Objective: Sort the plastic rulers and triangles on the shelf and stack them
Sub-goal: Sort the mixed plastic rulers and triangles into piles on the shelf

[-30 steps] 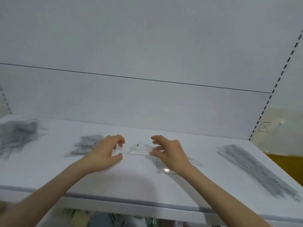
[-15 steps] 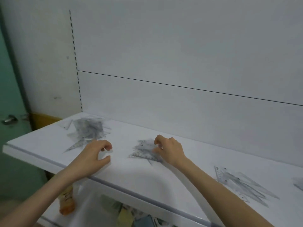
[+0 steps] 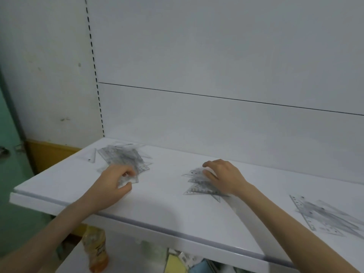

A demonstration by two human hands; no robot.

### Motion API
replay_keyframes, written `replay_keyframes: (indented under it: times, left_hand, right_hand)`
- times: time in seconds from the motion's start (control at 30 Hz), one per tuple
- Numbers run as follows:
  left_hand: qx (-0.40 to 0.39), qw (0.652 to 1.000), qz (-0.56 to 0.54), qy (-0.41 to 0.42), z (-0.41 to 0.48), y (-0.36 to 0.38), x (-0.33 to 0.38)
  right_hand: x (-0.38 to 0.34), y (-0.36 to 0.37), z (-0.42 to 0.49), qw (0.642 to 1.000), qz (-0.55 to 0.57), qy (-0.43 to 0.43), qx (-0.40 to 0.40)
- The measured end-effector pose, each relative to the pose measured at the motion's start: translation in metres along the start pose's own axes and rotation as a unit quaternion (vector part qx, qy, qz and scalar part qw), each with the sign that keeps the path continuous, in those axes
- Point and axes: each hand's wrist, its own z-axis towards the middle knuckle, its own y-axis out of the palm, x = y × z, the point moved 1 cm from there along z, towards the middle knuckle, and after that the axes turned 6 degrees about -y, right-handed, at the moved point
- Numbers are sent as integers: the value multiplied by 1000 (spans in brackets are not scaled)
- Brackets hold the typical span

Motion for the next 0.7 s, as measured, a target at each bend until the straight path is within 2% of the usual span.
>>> replay_keyframes:
  times: [0.2, 0.4, 0.5, 0.7]
  left_hand:
    - [-7, 1000, 4, -5, -2, -23, -48]
    - [44, 998, 6, -40, -14, -52, -84]
    - [56, 997, 5, -45, -23, -61, -98]
    - [91, 993, 14, -80, -37, -74, -117]
  right_hand:
    - [-57, 8, 17, 995, 64, 25, 78]
    - [-125, 18, 49, 987, 110, -37, 111]
    - [-145, 19, 67, 988, 112, -45, 94]
    - [-170, 31, 97, 993, 79, -80, -24]
